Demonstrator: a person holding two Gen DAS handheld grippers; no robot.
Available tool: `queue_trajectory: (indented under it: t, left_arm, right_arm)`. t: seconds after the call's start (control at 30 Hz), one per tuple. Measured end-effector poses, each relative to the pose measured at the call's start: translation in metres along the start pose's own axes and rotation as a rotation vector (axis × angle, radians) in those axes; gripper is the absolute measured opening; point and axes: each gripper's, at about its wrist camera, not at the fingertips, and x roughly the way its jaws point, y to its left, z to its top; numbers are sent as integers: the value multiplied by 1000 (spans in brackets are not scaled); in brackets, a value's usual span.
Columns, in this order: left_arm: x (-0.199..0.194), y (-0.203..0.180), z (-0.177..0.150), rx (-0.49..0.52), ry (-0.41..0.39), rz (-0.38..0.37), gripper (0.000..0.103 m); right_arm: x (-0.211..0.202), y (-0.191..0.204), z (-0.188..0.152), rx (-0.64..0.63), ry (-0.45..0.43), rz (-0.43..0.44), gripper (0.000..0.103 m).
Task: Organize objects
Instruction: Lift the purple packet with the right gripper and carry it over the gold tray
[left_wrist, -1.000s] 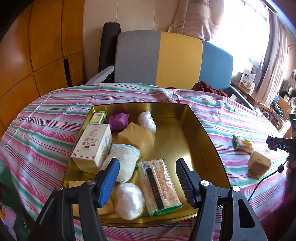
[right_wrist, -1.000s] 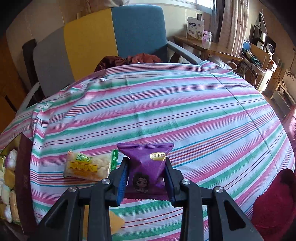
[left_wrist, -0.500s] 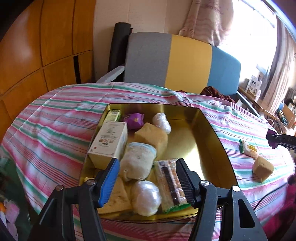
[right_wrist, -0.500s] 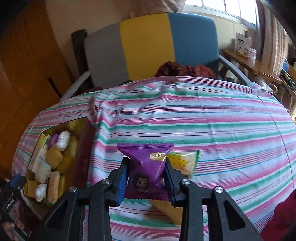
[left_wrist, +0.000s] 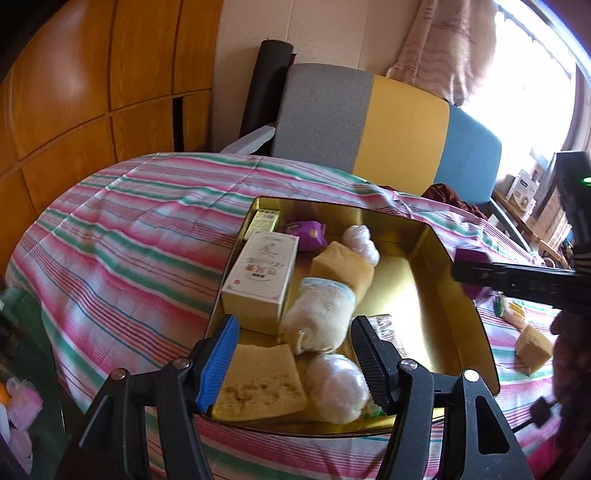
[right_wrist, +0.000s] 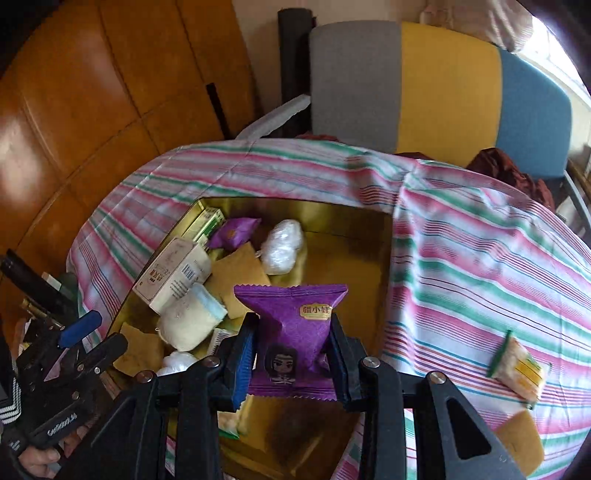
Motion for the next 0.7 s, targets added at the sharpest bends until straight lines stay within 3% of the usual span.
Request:
queue_trajectory:
  t: [0.37,0.7]
  left_arm:
    - [8,16,-4,-40,22,10,64]
    - [6,14,-5,-34,22,19,64]
  right_arm:
    - [82,11,11,-22,145,-82,38]
    - [73,4,3,23,111,-43,42]
